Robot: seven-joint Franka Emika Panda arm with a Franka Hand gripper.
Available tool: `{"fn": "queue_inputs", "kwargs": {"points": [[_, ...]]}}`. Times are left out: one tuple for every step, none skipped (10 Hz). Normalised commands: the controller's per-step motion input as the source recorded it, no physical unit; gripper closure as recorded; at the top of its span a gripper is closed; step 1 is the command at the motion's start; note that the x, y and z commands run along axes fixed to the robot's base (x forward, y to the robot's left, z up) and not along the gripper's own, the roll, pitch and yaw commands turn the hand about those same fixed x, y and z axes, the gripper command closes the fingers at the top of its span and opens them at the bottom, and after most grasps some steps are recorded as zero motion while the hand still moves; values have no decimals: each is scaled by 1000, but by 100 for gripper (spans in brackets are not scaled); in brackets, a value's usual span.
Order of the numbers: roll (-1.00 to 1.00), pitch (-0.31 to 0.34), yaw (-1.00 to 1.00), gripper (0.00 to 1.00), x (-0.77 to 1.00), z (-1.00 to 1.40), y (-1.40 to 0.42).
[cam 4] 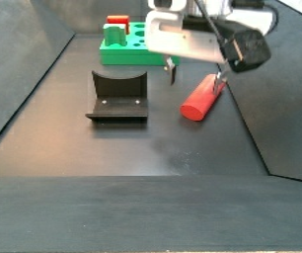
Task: Pick up the oval object. Move up. Place the oval object on the fixture. Regrasp the oval object. Move to above the board. Insert the oval object.
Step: Pick up the oval object.
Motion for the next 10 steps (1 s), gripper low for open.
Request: {"fn": "queue_inputs", "kwargs": {"points": [[87, -19, -343, 0, -74, -463, 183], [41, -17, -383, 0, 0, -463, 174], [4, -44, -409, 0, 0, -537, 140], [0, -94, -403, 0, 0, -660, 43], [-50, -200, -394, 0, 120, -646, 0], [0, 60, 0, 0, 80, 0, 0], [0, -20, 0, 0, 0, 0, 0], [0, 0, 0, 0, 0, 0, 0], [0, 0, 0, 100, 0, 0, 0], [0, 0, 0, 100, 0, 0, 0]]}}
